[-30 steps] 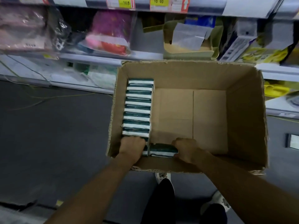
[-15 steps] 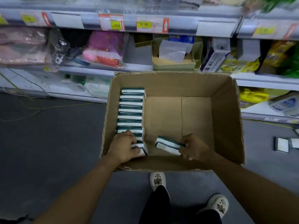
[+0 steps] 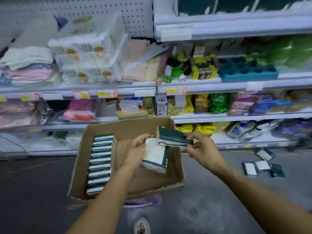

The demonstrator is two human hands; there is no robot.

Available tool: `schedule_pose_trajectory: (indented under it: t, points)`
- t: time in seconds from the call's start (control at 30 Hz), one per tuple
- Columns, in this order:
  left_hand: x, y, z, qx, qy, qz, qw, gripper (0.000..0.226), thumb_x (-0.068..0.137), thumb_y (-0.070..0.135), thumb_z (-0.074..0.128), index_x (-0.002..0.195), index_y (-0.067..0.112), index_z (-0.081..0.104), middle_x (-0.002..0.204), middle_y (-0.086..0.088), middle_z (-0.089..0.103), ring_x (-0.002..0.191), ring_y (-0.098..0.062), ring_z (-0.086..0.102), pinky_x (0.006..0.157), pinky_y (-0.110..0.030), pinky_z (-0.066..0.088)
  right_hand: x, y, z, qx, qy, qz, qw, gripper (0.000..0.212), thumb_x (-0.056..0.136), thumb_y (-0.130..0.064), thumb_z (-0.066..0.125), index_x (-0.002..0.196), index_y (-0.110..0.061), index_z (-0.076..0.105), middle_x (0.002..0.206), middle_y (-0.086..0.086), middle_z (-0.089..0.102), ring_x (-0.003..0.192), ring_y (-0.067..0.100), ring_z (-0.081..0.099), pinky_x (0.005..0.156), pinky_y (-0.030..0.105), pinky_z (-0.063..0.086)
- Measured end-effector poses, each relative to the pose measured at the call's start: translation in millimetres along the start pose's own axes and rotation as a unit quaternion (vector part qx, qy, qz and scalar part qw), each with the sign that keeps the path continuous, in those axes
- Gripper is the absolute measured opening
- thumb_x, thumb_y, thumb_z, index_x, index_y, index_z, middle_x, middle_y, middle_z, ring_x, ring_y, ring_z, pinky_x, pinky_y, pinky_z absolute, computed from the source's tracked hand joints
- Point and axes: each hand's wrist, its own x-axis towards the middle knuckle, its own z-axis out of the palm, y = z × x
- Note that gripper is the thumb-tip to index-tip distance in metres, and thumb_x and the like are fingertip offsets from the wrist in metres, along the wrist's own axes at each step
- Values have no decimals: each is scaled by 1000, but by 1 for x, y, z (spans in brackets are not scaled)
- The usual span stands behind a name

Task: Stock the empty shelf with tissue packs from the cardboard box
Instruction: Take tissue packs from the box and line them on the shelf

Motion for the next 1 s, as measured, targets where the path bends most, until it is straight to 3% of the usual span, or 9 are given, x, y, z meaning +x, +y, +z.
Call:
schedule_pose_trajectory:
  t: [0.13, 0.23, 0.3, 0.37, 0.43, 0.5, 0.63, 0.83, 1.0]
  points:
    - [-33, 49, 68, -80, -27, -9, 996, 25, 104, 15, 43, 117, 26, 62, 100, -7, 72, 61, -16, 68, 45, -21, 48, -20, 2, -72, -72, 40, -151, 985, 35, 82, 3, 67, 94, -26, 51, 129, -4, 53, 97, 16, 61, 71, 27, 53]
    - [-52, 78, 115, -151, -81, -20, 985, 40, 98, 57, 43, 112, 28, 66, 101, 0, 76, 78, -18, 74, 67, -34, 57, -31, 8, -122, -95, 67, -197, 973, 37, 86, 1, 64, 97, -31, 48, 137, -4, 44, 99, 15, 60, 68, 24, 52]
    - [-61, 90, 144, -127, -98, 14, 987, 60, 75, 78, 59, 115, 35, 64, 116, 3, 72, 98, -19, 71, 87, -44, 56, -38, 12, -153, -99, 76, -211, 970, 33, 87, 0, 63, 99, -28, 50, 141, -8, 38, 100, 9, 59, 70, 29, 53]
    - [-74, 103, 171, -85, -86, 62, 991, 60, 64, 69, 76, 114, 40, 60, 119, 4, 68, 104, -17, 68, 86, -39, 57, -45, 13, -180, -85, 79, -203, 972, 35, 86, -6, 68, 109, -27, 53, 146, -11, 32, 103, 8, 57, 76, 29, 54]
    - [-82, 114, 196, -83, -80, 98, 988, 46, 74, 49, 80, 113, 41, 56, 116, 6, 67, 102, -14, 66, 68, -25, 58, -53, 7, -202, 7, 90, -142, 986, 60, 81, -20, 77, 129, -34, 45, 146, -15, 33, 107, 6, 58, 81, 23, 54]
    - [-89, 128, 217, -93, -83, 135, 983, 41, 80, 43, 77, 113, 45, 53, 121, 8, 63, 108, -11, 62, 78, -24, 56, -56, -4, -219, 144, 115, -26, 983, 78, 77, -33, 81, 140, -34, 35, 140, -14, 41, 109, 6, 58, 80, 20, 51]
    - [-95, 159, 251, -101, -104, 206, 968, 55, 79, 37, 76, 127, 33, 50, 125, 12, 60, 112, -2, 60, 81, -17, 52, -43, -14, -247, 302, 100, 110, 942, 26, 83, -39, 70, 99, -18, 67, 101, -5, 71, 94, 8, 63, 76, 25, 47]
    - [-75, 206, 287, -56, -126, 241, 961, 65, 76, 19, 84, 129, 31, 47, 115, 16, 57, 93, 12, 58, 62, -10, 51, 4, -23, -294, 427, 202, 78, 878, 16, 81, -13, 75, 95, -10, 69, 89, 4, 75, 85, 21, 66, 73, 32, 51]
    - [-33, 250, 303, -6, -129, 277, 952, 67, 82, 9, 78, 134, 33, 44, 111, 16, 51, 79, 23, 53, 55, -8, 48, 66, -49, -365, 424, 298, 6, 855, 16, 83, -3, 68, 91, -14, 60, 93, 5, 67, 89, 21, 60, 80, 37, 52]
